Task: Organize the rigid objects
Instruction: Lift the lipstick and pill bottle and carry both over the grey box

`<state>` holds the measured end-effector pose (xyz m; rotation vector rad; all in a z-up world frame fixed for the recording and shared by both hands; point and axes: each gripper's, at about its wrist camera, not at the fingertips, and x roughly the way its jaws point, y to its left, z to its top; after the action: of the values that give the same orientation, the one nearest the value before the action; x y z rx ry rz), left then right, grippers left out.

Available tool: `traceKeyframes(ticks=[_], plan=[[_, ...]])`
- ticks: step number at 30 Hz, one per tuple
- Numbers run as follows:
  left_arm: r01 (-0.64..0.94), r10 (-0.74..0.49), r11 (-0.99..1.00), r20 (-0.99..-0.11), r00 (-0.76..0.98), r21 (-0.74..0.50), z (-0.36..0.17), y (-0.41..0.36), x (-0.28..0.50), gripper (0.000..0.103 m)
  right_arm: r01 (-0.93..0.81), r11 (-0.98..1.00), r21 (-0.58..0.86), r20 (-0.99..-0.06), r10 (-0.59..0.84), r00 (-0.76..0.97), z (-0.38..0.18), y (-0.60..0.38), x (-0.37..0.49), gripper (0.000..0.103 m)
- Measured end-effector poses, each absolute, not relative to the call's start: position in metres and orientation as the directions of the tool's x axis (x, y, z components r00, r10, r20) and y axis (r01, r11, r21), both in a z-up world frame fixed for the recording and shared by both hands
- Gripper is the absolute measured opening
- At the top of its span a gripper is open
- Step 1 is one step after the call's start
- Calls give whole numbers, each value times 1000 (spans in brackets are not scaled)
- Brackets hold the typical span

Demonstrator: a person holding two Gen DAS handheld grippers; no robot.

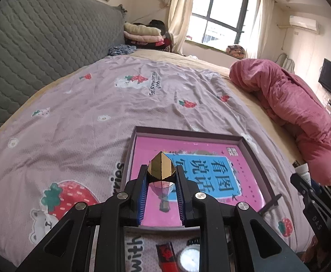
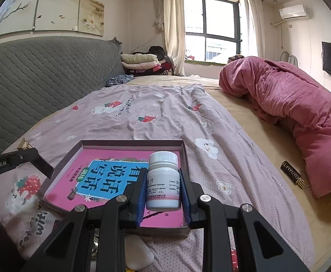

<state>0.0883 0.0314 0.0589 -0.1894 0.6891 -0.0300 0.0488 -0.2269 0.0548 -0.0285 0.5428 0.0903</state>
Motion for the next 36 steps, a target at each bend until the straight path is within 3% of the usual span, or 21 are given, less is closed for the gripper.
traceKeyframes(ticks=[21,36], plan=[[-57,-56,985,-608,792,-165,34,31,151,23,-48,999,21,-564,52,824,30,-245,97,27],[-48,-38,993,-666,745,-111,-5,26,154,23,-47,998,32,-589,57,806,15,-243,118,27]])
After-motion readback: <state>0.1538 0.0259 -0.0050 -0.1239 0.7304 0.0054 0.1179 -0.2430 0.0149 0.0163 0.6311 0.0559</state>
